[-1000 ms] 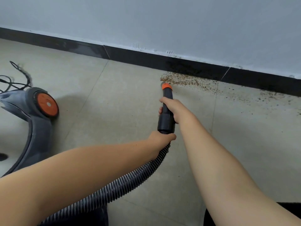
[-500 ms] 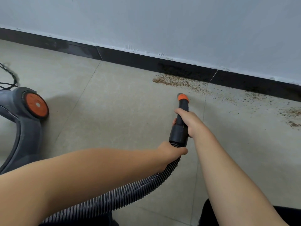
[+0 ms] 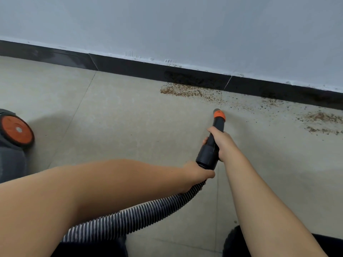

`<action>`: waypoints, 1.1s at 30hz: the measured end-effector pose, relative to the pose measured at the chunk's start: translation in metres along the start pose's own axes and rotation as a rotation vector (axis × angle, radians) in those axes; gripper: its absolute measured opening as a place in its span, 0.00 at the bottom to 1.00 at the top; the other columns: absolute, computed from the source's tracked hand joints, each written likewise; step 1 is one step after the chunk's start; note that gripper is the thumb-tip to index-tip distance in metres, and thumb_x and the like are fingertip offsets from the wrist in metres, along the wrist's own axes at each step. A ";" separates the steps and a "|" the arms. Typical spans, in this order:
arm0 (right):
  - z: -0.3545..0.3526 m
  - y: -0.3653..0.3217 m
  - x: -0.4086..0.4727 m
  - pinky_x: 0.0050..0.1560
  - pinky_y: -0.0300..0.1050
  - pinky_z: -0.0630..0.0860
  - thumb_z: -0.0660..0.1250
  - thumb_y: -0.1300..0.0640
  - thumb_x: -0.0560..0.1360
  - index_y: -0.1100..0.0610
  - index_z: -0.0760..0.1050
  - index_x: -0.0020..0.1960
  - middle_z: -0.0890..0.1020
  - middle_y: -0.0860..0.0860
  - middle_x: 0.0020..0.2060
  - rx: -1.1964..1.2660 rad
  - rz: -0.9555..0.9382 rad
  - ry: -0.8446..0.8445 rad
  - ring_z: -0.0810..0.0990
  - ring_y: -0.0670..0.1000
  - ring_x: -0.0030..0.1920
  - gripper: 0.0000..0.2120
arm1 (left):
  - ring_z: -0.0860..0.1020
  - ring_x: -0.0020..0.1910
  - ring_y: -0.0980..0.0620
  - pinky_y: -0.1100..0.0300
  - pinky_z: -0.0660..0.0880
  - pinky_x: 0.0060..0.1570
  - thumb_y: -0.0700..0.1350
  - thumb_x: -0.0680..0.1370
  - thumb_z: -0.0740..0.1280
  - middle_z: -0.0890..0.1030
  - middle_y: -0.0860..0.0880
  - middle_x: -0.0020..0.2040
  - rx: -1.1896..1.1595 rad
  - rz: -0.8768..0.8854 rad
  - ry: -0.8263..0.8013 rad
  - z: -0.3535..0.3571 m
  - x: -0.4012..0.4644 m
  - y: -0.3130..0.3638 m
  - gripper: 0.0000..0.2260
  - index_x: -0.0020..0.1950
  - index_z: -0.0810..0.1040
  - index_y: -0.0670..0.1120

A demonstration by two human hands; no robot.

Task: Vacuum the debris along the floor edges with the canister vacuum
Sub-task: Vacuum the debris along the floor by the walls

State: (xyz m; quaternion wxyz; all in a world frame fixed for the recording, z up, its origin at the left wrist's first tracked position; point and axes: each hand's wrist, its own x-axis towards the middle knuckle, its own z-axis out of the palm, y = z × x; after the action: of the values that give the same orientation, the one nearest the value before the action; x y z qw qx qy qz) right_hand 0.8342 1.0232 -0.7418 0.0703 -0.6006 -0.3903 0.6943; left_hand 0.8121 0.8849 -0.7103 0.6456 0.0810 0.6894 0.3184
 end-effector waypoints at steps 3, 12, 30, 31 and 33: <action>-0.013 -0.003 0.000 0.34 0.46 0.76 0.66 0.59 0.74 0.57 0.68 0.46 0.77 0.53 0.22 0.030 0.005 0.032 0.76 0.52 0.24 0.06 | 0.71 0.29 0.52 0.66 0.70 0.25 0.41 0.75 0.66 0.72 0.47 0.35 0.015 0.009 -0.054 0.009 0.000 0.007 0.05 0.45 0.70 0.45; 0.001 0.011 -0.013 0.39 0.49 0.77 0.66 0.58 0.74 0.58 0.68 0.48 0.78 0.54 0.23 -0.062 0.035 -0.078 0.77 0.52 0.25 0.08 | 0.71 0.29 0.52 0.63 0.72 0.29 0.40 0.74 0.67 0.71 0.47 0.33 -0.049 -0.028 -0.036 0.007 -0.012 -0.013 0.05 0.45 0.71 0.45; 0.053 -0.038 0.030 0.38 0.48 0.79 0.67 0.58 0.75 0.58 0.68 0.49 0.78 0.53 0.22 -0.226 -0.025 -0.235 0.77 0.52 0.24 0.08 | 0.71 0.27 0.51 0.63 0.70 0.29 0.42 0.75 0.67 0.72 0.47 0.33 -0.225 0.051 0.183 -0.013 0.021 0.015 0.05 0.46 0.71 0.45; 0.059 -0.036 0.030 0.36 0.47 0.78 0.67 0.58 0.75 0.58 0.68 0.49 0.78 0.53 0.23 -0.236 -0.027 -0.261 0.77 0.51 0.23 0.08 | 0.71 0.27 0.50 0.63 0.70 0.29 0.42 0.75 0.67 0.72 0.46 0.33 -0.242 0.048 0.199 -0.015 0.020 0.012 0.06 0.46 0.71 0.44; 0.072 -0.033 0.028 0.34 0.46 0.78 0.67 0.58 0.75 0.58 0.68 0.48 0.77 0.53 0.24 -0.254 -0.024 -0.303 0.77 0.52 0.23 0.08 | 0.71 0.27 0.50 0.62 0.70 0.29 0.42 0.75 0.67 0.72 0.46 0.33 -0.270 0.042 0.231 -0.021 0.017 0.008 0.06 0.47 0.71 0.44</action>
State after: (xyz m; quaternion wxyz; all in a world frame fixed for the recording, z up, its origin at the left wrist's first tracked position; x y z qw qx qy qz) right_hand 0.7506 1.0290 -0.7442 -0.0573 -0.4884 -0.4882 0.7210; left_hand 0.7871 0.8928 -0.7208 0.5605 -0.0290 0.7080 0.4285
